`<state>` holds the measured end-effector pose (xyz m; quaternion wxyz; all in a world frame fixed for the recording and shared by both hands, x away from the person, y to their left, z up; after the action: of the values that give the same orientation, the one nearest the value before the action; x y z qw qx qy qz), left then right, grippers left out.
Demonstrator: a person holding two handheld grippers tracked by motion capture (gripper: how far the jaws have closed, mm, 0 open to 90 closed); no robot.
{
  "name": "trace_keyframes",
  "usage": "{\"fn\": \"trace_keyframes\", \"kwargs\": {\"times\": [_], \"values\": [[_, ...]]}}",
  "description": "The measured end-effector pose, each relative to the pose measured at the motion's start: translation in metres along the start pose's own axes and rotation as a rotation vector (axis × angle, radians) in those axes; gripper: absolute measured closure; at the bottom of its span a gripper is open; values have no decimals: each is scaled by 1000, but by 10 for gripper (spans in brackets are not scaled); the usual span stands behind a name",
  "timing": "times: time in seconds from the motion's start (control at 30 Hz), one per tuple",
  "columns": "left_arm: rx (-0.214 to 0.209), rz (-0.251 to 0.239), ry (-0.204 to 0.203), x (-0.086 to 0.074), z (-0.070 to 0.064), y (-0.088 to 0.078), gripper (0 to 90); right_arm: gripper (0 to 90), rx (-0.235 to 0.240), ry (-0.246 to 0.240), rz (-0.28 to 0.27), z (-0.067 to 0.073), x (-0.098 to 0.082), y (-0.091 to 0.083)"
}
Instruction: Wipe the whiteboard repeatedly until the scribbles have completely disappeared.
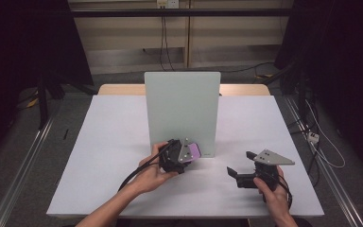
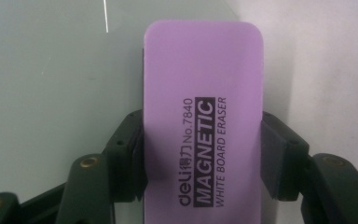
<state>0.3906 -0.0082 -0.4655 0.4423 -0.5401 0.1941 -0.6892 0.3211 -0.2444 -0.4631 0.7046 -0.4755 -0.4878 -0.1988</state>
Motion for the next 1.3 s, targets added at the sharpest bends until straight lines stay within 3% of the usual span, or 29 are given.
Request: {"fn": "trace_keyframes", "kwargs": {"times": [0.1, 0.23, 0.53, 0.6, 0.67, 0.83, 0.97, 1.1, 1.3], "values": [[-12, -22, -27, -1, 3, -2, 412, 49, 2, -6, -1, 0, 0, -1], [19, -61, -58, 0, 19, -18, 412, 49, 2, -3, -1, 0, -1, -1], [107, -163, -155, -3, 59, -59, 412, 49, 1, -4, 3, 0, -1, 0], [153, -193, -169, -4, 67, -69, 412, 49, 1, -4, 1, 0, -1, 0], [170, -216, -195, -7, 76, -78, 412, 49, 1, -3, 3, 0, -1, -1], [216, -264, -246, -14, 91, -94, 412, 49, 1, -1, 2, 0, -1, -1], [231, -286, -267, -17, 96, -100, 412, 49, 0, -3, 3, 0, -1, 0], [248, -272, -258, -16, 95, -99, 412, 49, 0, -3, 2, 0, -1, 0], [242, -285, -270, -8, 96, -98, 411, 49, 1, -3, 6, 1, -1, 0]]}}
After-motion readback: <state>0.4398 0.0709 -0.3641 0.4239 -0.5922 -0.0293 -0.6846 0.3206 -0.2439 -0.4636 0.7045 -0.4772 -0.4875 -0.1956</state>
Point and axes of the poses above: each handheld gripper's, and its own axes: y roughly forward along the jaws, x roughly out of its top, z roughly to its left, the point moved 5 cm from there along y, roughly forward along the jaws, and after that the axes turned 2 degrees about -x, right-handed, at the moved point
